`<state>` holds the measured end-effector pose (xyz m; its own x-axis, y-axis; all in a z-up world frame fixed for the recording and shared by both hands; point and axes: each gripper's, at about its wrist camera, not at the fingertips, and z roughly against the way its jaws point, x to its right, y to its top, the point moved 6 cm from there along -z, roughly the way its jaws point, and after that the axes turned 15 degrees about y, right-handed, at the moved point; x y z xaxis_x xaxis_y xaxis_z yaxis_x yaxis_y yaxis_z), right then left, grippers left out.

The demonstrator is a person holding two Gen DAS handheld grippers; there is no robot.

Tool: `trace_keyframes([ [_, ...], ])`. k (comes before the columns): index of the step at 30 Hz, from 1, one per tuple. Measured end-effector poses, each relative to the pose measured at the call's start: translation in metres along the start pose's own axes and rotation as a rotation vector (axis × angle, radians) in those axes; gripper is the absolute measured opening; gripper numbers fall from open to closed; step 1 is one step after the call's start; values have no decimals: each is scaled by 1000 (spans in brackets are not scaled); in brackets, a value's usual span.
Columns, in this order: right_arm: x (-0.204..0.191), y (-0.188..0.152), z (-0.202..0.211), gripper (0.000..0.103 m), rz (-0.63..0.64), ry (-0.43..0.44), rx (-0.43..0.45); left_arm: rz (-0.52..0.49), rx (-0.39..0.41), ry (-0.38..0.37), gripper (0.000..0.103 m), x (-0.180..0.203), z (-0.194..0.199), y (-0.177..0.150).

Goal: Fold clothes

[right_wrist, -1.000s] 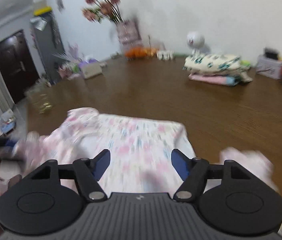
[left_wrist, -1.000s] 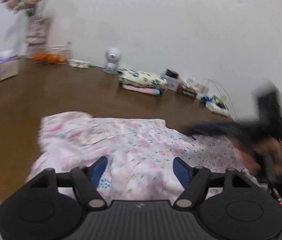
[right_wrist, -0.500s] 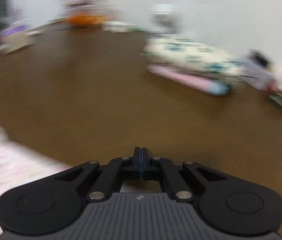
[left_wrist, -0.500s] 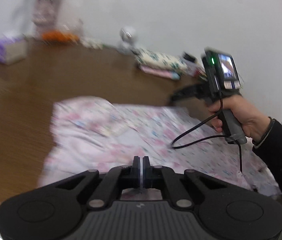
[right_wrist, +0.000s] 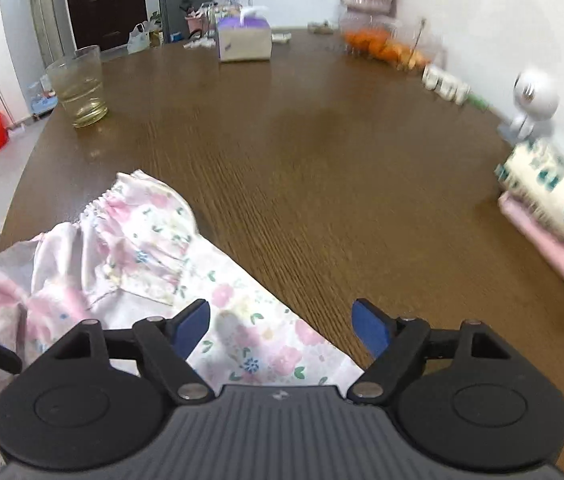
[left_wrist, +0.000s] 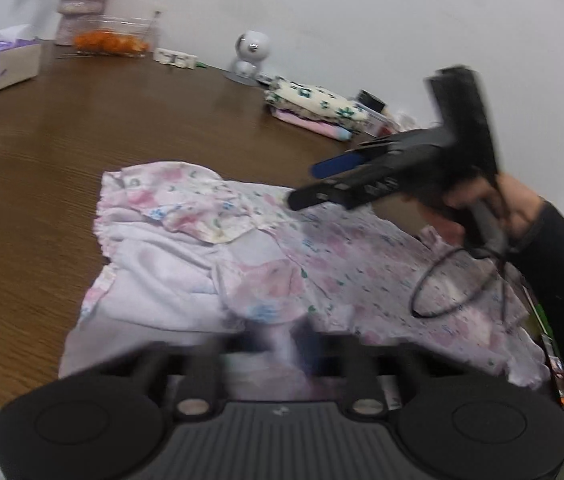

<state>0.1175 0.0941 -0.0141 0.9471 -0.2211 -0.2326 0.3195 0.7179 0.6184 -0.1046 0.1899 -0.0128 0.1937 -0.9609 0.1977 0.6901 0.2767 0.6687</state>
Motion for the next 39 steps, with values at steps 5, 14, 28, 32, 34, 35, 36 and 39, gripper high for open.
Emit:
trace_keyframes([
  [5,27,-10,5,0,-158,34,34,82,156,-28,4,-16,21,16],
  [14,104,-10,50,1,-335,-424,112,-12,243,-33,4,-27,37,15],
  [28,-4,-13,9,45,-257,-152,73,81,216,15,55,-27,23,40],
  [32,4,-13,-5,15,-266,-242,89,-41,39,54,55,7,-45,39],
  [34,9,-15,-1,2,-316,-232,112,-22,-42,39,14,5,-61,32],
  [35,10,-16,4,2,-332,-223,126,-5,-37,10,1,1,-55,31],
  [36,11,-17,8,1,-348,-214,139,12,-33,-19,2,-3,-50,30],
  [39,6,-20,24,1,-380,-158,188,43,77,-107,2,-17,-2,26],
])
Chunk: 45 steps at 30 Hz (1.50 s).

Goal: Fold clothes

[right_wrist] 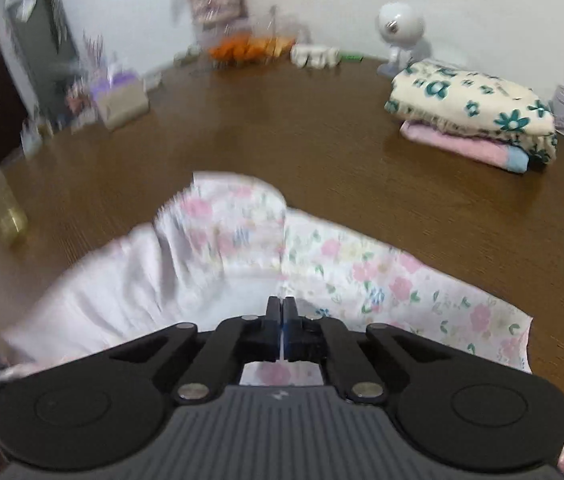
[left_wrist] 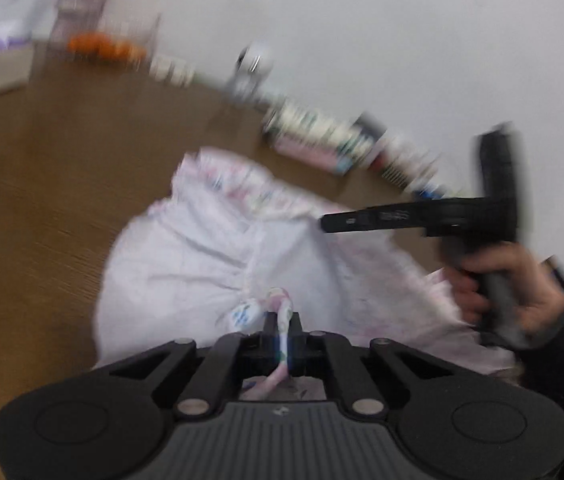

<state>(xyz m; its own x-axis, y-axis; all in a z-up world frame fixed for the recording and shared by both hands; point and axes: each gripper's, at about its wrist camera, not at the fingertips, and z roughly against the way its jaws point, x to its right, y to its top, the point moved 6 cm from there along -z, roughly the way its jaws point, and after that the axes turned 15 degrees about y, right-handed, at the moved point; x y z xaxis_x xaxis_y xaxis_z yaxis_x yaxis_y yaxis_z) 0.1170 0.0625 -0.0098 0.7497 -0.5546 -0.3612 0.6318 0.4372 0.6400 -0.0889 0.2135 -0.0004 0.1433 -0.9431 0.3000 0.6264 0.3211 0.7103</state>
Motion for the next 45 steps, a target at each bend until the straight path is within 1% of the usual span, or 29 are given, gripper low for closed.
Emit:
trace_keyframes([
  [2,-9,-18,11,1,25,28,-12,15,75,-26,3,-16,32,0],
  [3,-14,-26,16,6,37,42,-17,17,85,-18,4,-25,43,-5],
  [5,-23,-44,27,30,61,70,-29,4,56,18,8,-38,50,-23],
  [6,-28,-53,32,55,74,84,-35,3,32,35,12,-41,48,-31],
  [7,-33,-62,37,74,86,98,-41,3,8,51,19,-45,47,-39],
  [9,-42,-79,48,80,111,126,-52,4,-27,78,21,-51,46,-52],
  [12,-56,-106,64,76,147,168,-69,21,45,72,25,-56,62,-35],
  [13,-61,-115,70,65,160,182,-75,42,85,53,34,-55,67,-24],
  [14,-65,-124,75,54,172,196,-81,42,110,21,37,-48,71,-14],
  [15,-70,-133,81,27,184,210,-87,2,116,-18,39,-34,71,-4],
  [16,-75,-142,86,15,197,224,-93,-69,113,-46,41,-16,70,3],
  [17,-81,-151,89,15,253,227,-135,-130,111,-63,42,1,66,8],
  [19,-92,-170,94,15,364,231,-218,-197,98,-38,55,25,47,15],
  [20,-95,-170,100,16,395,241,-237,-220,61,-11,55,30,31,13],
  [21,-97,-165,108,23,412,256,-227,-239,18,21,55,33,15,10],
  [22,-97,-157,116,43,410,266,-195,-242,-31,62,53,30,3,3],
  [24,-89,-133,128,68,378,252,-96,-226,-97,102,52,22,-12,-10],
  [26,-74,-98,130,68,317,199,26,-201,-108,100,45,15,-8,-19],
  [27,-64,-78,127,68,277,161,85,-189,-113,97,35,12,-4,-23],
  [28,-55,-57,113,67,237,101,114,-179,-117,89,18,11,2,-25],
  [29,-45,-36,100,67,196,42,143,-168,-121,80,14,10,8,-28],
  [32,-31,5,33,63,121,28,48,-149,-106,92,13,11,20,-28],
  [33,-27,17,10,54,101,32,6,-148,-103,96,13,12,23,-29],
  [36,-19,24,-30,1,87,-44,-57,-132,-97,88,13,12,27,-32],
  [38,-15,22,-40,0,72,-64,-75,-119,-101,80,11,10,26,-34],
  [39,-16,26,-37,0,53,-52,-55,-116,-105,81,7,9,26,-35],
  [42,-14,40,-30,1,-13,-3,28,-139,-127,132,6,6,20,-36],
  [44,-13,42,-40,11,4,-3,40,-143,-104,152,6,7,25,-32],
  [45,-12,38,-43,36,17,0,17,-143,-87,155,8,7,28,-30],
])
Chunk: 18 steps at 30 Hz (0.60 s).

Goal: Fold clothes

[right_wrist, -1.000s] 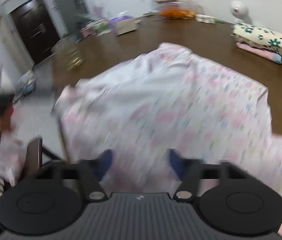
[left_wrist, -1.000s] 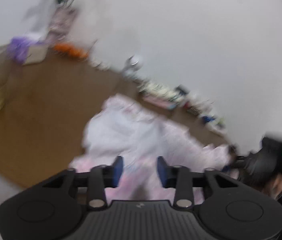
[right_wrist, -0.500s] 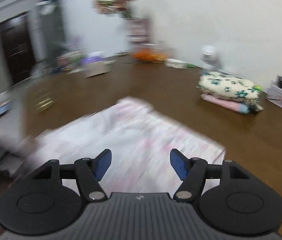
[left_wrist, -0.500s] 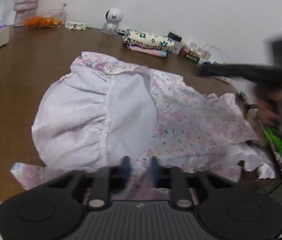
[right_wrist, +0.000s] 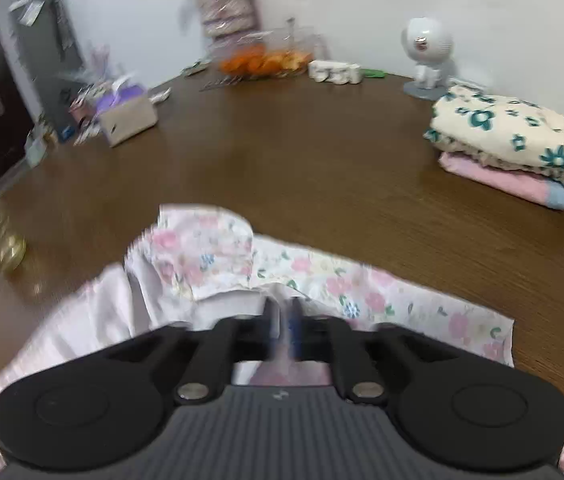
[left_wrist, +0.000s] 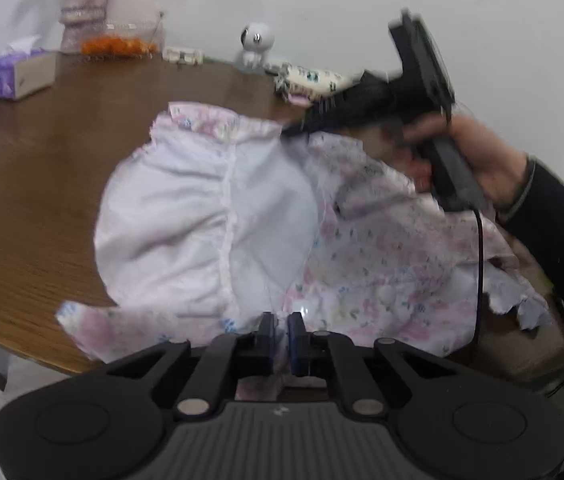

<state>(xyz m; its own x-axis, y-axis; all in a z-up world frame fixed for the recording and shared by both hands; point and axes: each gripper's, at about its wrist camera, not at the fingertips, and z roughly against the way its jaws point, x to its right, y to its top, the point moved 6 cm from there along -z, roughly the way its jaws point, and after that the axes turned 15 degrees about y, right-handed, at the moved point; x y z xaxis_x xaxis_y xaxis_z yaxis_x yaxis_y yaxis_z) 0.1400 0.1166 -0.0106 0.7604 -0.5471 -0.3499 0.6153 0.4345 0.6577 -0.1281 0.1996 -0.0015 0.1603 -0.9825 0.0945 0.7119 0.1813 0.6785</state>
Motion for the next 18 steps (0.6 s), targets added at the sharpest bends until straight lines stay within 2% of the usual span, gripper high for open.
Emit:
trace_keyframes([
  [1,-2,-6,12,53,9,17,4,11,30,-13,12,1,6,3],
  [2,-3,-11,25,56,18,34,9,26,60,-30,16,2,13,6],
  [3,-6,-19,50,58,37,68,35,36,83,-47,25,4,17,9],
  [4,-9,-27,74,60,57,101,61,34,88,-65,30,9,18,11],
  [12,23,-150,189,61,43,-267,34,-51,-11,-175,30,75,-23,12],
  [15,31,-177,199,60,-15,-307,58,-83,-5,-208,34,91,-24,9],
  [18,32,-191,210,60,-37,-323,99,-85,2,-196,35,101,-27,9],
])
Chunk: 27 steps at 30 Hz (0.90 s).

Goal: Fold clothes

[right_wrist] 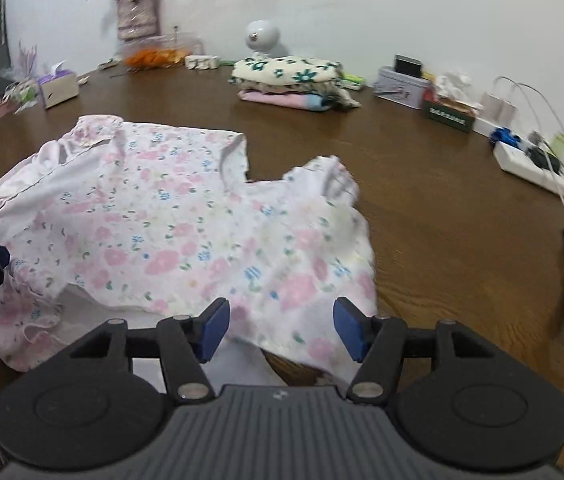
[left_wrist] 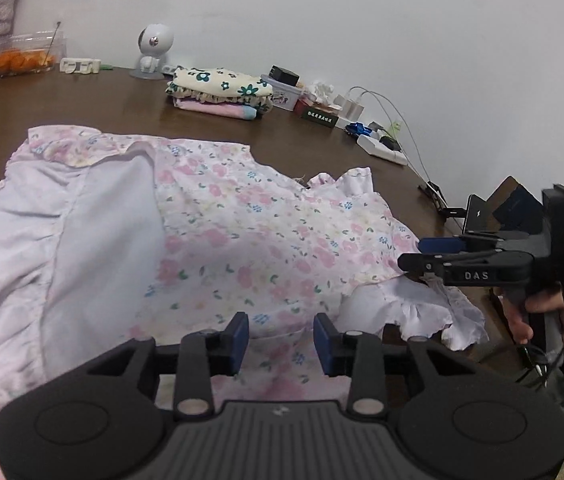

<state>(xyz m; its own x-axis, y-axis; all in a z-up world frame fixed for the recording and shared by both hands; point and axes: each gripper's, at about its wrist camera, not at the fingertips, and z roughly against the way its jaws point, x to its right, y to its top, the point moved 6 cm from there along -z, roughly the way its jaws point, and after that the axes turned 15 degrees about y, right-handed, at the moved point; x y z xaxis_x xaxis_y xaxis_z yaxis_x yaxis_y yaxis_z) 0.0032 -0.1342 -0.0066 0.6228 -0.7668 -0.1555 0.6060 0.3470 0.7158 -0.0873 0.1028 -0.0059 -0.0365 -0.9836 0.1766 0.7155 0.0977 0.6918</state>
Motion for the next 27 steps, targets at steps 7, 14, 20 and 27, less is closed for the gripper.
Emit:
trace_keyframes([
  [7,35,32,5,64,-64,1,103,-46,-44,32,37,17,-16,-9],
  [14,122,94,-68,59,-315,134,-8,-35,-52,60,35,12,-16,-15],
  [20,74,83,-89,38,-93,183,-140,-35,-45,55,35,10,-16,-14],
  [27,48,93,-48,4,105,-260,2,-31,-47,44,34,5,-17,-11],
])
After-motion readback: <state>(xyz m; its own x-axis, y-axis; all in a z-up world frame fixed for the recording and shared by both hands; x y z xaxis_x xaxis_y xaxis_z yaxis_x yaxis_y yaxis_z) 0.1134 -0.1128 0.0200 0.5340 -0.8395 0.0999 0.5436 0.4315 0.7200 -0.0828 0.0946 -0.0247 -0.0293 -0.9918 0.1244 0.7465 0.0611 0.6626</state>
